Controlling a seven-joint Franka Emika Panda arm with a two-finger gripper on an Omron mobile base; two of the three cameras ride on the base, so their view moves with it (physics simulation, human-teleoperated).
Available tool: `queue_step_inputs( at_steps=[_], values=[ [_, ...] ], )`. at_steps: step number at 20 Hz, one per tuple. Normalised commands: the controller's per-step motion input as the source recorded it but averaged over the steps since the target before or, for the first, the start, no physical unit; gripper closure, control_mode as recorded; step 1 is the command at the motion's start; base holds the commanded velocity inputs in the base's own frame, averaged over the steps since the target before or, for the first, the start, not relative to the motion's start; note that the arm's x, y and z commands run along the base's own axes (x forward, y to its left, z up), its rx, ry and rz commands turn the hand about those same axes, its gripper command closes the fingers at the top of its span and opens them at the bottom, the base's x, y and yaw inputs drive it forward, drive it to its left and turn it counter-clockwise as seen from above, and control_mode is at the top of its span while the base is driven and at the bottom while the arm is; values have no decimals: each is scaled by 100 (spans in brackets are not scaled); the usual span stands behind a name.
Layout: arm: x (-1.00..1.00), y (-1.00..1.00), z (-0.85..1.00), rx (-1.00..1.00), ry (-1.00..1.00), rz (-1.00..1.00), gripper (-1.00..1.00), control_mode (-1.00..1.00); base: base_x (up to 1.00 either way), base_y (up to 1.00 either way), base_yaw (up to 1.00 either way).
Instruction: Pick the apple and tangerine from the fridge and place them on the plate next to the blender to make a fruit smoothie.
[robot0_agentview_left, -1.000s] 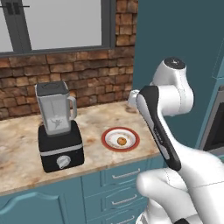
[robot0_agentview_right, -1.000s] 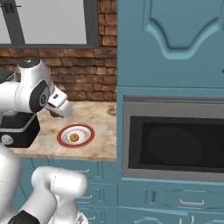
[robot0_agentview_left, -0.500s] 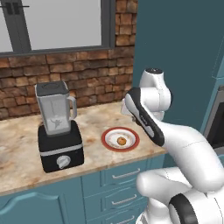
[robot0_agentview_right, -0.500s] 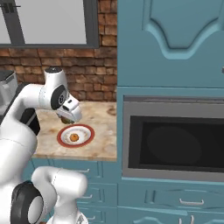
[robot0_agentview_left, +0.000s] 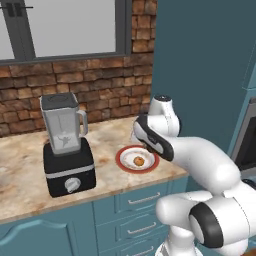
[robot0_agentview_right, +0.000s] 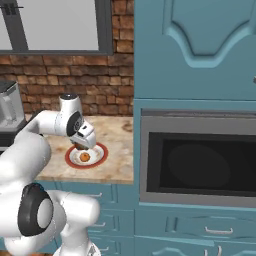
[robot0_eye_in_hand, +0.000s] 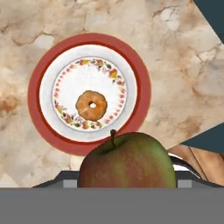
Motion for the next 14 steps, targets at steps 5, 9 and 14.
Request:
queue_step_inputs(
  at_steps=[5, 9, 14],
  values=[
    [32, 7, -38, -1, -6, 0, 100, -100, 0, 0, 0],
    [38, 0, -25, -2, -7, 0, 100, -100, 0, 0, 0],
    [50, 0, -27, -2, -7, 0, 100, -100, 0, 0, 0]
  ],
)
